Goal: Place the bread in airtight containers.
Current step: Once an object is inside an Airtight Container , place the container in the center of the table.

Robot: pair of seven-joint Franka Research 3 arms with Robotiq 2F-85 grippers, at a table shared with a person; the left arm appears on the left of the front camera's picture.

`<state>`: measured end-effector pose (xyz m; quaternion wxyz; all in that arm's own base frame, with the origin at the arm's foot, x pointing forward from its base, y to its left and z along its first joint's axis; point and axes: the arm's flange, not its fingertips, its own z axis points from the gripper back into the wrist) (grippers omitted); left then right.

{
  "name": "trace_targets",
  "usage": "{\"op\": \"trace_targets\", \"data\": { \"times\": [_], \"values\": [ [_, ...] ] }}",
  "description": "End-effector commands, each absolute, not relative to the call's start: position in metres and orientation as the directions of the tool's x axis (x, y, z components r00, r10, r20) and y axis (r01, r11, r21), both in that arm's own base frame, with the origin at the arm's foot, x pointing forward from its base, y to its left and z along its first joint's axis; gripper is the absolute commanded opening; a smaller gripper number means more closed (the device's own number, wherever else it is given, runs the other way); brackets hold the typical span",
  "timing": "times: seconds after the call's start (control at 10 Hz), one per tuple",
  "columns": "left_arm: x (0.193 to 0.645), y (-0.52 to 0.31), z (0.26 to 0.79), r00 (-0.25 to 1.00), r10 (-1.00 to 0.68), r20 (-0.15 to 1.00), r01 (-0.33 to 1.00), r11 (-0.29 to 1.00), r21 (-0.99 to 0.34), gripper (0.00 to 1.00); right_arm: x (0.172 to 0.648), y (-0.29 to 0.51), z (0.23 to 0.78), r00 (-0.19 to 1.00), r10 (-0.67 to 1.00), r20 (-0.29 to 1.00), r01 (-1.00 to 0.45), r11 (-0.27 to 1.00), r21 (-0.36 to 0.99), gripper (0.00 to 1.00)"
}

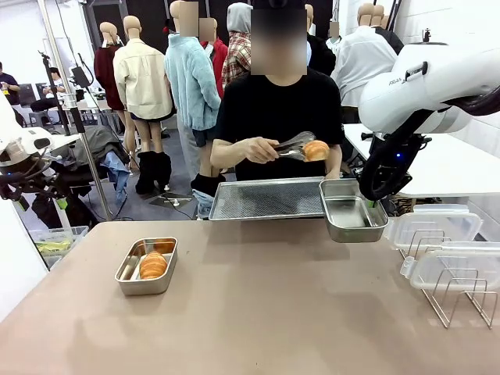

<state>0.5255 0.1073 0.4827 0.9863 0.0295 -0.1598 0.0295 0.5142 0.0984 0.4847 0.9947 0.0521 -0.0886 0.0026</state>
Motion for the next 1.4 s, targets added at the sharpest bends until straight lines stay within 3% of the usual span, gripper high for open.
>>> {"op": "trace_targets", "data": {
  "times": [0.0, 1.3],
  "values": [
    [0.5249, 0.1065, 0.4850, 0.946, 0.053, 0.319, -0.078, 0.995, 0.065, 1.00, 0.5130, 0.0982, 0.4875, 0.983, -0.005, 0.183, -0.014, 0.994, 0.104, 0.00],
    [0.5249, 0.1065, 0.4850, 0.946, 0.053, 0.319, -0.078, 0.995, 0.065, 1.00, 0.5130, 0.0982, 0.4875, 0.983, -0.005, 0.183, -0.014, 0.994, 0.104, 0.00]
  ]
}}
